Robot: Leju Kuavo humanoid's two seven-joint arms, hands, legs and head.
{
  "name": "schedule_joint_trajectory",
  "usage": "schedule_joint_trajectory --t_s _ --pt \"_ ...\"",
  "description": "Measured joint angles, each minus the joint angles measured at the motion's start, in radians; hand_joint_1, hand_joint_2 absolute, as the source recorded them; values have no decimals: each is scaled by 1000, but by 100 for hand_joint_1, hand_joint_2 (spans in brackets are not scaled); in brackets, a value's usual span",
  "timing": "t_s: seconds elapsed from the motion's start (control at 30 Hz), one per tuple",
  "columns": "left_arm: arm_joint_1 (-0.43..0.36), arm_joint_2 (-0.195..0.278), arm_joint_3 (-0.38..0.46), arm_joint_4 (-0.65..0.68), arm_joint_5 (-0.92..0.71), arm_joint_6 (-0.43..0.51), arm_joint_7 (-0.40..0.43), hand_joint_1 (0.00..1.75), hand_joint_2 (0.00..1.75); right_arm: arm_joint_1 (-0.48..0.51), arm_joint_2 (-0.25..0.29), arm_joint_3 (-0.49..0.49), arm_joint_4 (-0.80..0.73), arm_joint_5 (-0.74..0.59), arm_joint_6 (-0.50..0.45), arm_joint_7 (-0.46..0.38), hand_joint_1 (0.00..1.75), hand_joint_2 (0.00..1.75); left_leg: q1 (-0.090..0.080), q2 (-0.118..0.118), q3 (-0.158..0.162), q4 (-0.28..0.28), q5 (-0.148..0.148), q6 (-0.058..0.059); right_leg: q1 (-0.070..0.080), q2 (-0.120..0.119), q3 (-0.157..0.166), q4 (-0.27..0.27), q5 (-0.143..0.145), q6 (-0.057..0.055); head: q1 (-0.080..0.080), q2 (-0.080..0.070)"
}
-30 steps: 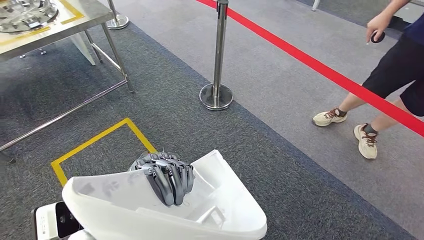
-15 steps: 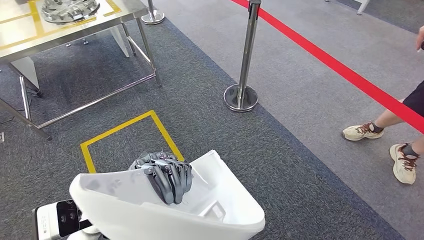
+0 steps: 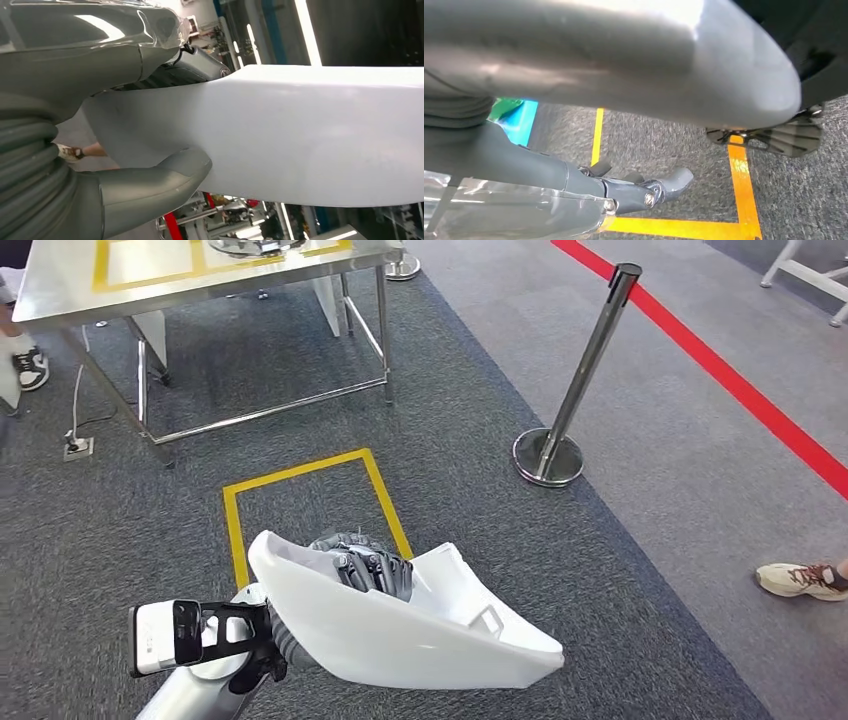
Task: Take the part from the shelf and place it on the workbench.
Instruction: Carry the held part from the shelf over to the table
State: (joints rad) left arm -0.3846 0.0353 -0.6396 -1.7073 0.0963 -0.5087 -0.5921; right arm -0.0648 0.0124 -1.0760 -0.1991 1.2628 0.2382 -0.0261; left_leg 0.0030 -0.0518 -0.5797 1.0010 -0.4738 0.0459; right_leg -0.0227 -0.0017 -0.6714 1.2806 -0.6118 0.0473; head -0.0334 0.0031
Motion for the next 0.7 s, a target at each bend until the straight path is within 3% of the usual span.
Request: schedule_joint_trajectory --t_s 0.03,0.1,0.17,0.23,0.27,0.33,0.4,0.47,0.5,0.53,0.6,0.63,0.7 --pt "-1 -1 -1 4 1 -2 0 175 175 1 -2 -1 0 -2 -2 3 0 0 1 -15 2 1 -1 -2 -2 7 20 -58 39 -1 0 0" --pt "-3 -6 -4 9 5 -5 0 175 175 1 -5 -4 0 -8 -7 10 0 0 1 -42 1 6 -5 -9 -9 46 76 -198 104 -4 0 0" --pt "-5 -10 -8 13 9 -6 0 175 175 1 -7 -8 0 -13 -9 17 0 0 1 -63 -3 9 -7 -22 -10 71 101 -258 119 -11 0 0" --pt "-6 -12 -11 15 10 -6 0 175 175 0 -8 -10 0 -15 -11 20 0 0 3 -80 -8 5 -4 -35 -7 55 106 -261 118 -25 -1 0" --pt "-6 -12 -12 15 11 -6 0 175 175 -1 -9 -11 0 -15 -12 20 0 0 3 -72 -10 8 -7 -40 -7 44 108 -262 119 -32 -1 0" --pt "-10 -13 -14 17 11 -6 0 175 175 0 -10 -11 -1 -16 -13 20 0 0 1 -19 -40 65 -42 -48 -9 21 112 -265 120 -45 -8 0" --pt "-14 -13 -16 20 12 -6 0 175 175 2 -11 -11 -1 -16 -13 20 0 0 0 34 -109 199 -103 -54 -5 -6 113 -265 117 -52 -15 0" --pt "-14 -13 -19 24 12 -6 0 175 175 5 -12 -12 -1 -16 -13 20 0 0 1 45 -162 298 -129 -55 -2 -35 114 -265 114 -55 -15 0" --pt "-14 -13 -19 27 12 -6 0 175 175 5 -12 -12 -1 -16 -13 20 0 0 1 47 -160 291 -114 -54 -1 -48 115 -265 113 -55 -15 0" --pt "-14 -13 -20 29 12 -6 0 175 175 4 -12 -12 -1 -16 -13 19 0 0 0 53 -136 241 -83 -51 -1 -60 117 -265 111 -54 -15 0" --pt "-17 -14 -21 30 12 -6 0 175 175 2 -11 -12 -1 -17 -18 13 0 0 -6 82 -54 92 -24 -40 3 -78 124 -265 105 -49 -15 0" --pt "-19 -14 -22 30 11 -6 0 175 175 1 -10 -13 -1 -20 -24 8 0 0 -10 95 -23 39 -10 -35 4 -84 126 -265 103 -45 -15 0" --pt "-21 -15 -24 30 10 -6 0 175 175 -2 -9 -15 -1 -29 -41 -5 0 0 -16 101 -4 6 -12 -28 6 -96 130 -267 100 -35 -14 0"
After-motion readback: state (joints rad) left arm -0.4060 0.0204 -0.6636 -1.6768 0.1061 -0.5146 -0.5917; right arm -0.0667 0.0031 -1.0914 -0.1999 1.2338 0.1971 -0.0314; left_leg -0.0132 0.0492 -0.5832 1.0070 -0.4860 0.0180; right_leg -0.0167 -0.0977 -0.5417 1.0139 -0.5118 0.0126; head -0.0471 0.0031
